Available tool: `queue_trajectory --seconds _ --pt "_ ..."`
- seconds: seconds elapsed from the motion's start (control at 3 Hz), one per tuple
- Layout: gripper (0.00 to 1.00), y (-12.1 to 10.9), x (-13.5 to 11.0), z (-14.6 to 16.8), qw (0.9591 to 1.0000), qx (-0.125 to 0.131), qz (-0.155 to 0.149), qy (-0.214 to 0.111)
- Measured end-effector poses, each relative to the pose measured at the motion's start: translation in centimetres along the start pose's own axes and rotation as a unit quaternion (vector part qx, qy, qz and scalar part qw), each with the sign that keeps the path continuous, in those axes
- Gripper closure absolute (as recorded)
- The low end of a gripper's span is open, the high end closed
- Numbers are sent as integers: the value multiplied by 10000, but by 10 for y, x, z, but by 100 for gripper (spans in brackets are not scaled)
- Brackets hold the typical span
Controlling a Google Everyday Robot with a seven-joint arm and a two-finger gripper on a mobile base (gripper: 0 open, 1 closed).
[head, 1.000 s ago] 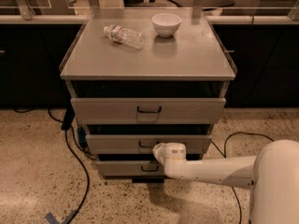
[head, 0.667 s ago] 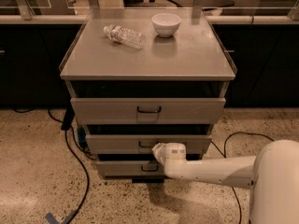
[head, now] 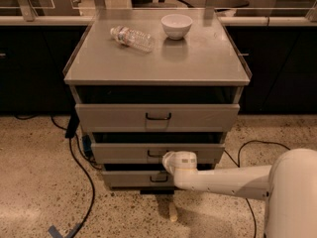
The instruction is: Close middle drawer
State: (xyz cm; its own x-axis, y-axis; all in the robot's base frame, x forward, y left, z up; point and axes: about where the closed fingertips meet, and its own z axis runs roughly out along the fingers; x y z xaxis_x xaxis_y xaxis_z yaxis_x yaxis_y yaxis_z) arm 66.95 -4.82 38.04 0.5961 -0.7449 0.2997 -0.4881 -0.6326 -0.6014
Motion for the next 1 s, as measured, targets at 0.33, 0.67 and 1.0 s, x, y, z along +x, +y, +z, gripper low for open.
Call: queue_trajectory --seconds 0.33,0.67,1.0 --pt "0 -8 9 -12 9999 101 -58 19" --pt "0 -20 40 -58 9989 128 -27 457" --pt "0 -9 92 -121 9944 -128 -64 1047"
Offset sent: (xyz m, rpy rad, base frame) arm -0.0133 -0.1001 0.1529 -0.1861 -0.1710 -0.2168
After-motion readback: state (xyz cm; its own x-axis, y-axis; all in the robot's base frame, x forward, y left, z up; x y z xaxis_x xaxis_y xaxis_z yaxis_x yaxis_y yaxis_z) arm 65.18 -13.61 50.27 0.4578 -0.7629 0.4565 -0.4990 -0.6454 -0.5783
